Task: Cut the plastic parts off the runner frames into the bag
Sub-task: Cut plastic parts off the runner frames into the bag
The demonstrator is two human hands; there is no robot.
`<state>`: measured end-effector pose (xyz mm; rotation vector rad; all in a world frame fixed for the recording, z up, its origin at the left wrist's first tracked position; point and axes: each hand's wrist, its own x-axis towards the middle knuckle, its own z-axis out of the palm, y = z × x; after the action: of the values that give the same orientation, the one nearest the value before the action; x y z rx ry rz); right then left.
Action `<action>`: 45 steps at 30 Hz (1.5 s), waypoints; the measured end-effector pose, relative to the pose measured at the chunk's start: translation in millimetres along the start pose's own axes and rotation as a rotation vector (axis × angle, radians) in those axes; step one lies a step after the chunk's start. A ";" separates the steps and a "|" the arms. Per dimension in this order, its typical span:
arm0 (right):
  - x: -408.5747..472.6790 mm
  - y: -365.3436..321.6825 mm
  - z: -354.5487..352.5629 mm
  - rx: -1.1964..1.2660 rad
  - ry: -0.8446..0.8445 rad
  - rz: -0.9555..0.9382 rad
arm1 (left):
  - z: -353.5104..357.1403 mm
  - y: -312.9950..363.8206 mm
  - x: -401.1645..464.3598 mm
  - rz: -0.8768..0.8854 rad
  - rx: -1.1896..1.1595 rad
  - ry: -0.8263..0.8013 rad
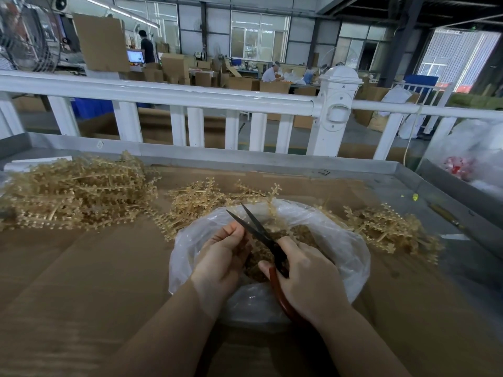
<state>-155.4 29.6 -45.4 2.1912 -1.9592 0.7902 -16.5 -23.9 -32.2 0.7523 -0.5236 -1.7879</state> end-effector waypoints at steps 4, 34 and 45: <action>1.7 -1.4 -1.2 0.021 -0.007 -0.003 | 1.3 0.9 -3.6 0.000 0.038 -0.033; 6.2 -7.7 6.1 0.011 0.046 -0.059 | 1.7 -0.1 -4.8 0.041 0.167 -0.115; 5.6 -7.6 6.5 0.000 0.068 -0.068 | -1.2 -0.8 -2.4 0.048 0.121 -0.113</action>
<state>-146.0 23.2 -46.6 2.1876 -1.8435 0.8426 -15.6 -21.4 -33.0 0.7179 -0.7248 -1.7734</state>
